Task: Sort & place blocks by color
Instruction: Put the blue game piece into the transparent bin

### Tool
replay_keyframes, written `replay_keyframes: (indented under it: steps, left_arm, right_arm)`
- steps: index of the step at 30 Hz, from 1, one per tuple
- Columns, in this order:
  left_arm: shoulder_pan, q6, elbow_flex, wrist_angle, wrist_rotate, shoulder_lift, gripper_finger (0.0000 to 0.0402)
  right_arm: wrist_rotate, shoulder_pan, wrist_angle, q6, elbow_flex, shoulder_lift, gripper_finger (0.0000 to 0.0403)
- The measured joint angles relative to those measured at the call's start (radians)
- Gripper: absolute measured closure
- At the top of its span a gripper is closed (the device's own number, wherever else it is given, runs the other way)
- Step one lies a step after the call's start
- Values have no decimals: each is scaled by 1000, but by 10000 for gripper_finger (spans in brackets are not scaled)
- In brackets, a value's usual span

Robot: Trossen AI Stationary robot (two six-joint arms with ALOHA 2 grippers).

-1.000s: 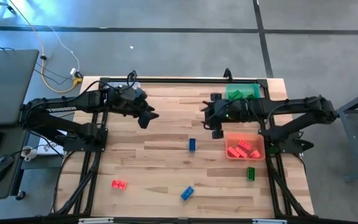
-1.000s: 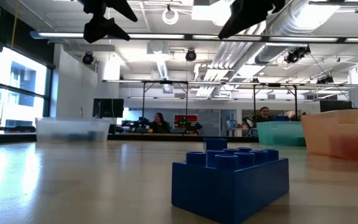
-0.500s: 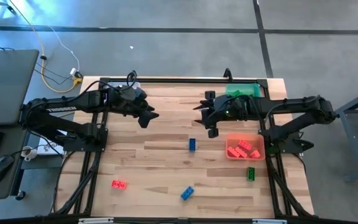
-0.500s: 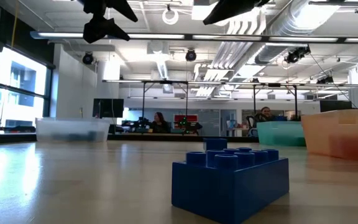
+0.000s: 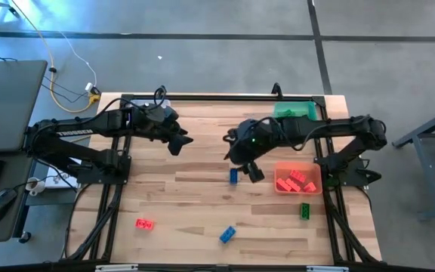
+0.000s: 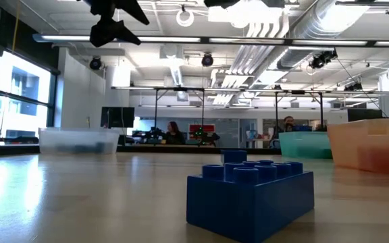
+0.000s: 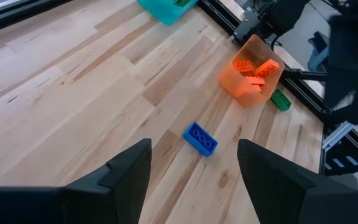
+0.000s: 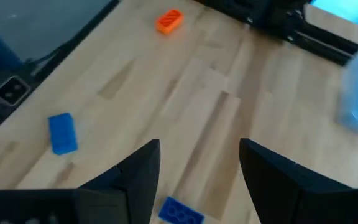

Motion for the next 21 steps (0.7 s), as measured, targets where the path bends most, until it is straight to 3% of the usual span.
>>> replay_keyframes:
  steps: [11,18,21]
  left_arm:
    - [-18,-44,0,-91,-22,0,177]
    - [-117,-63,0,-233,-15,0,177]
    - [-176,-98,0,-271,-14,0,177]
  right_arm:
    - [-79,114,65,87,-18,111,196]
    - [-70,208,118,94,-18,197,196]
    - [-13,262,121,94,-18,238,196]
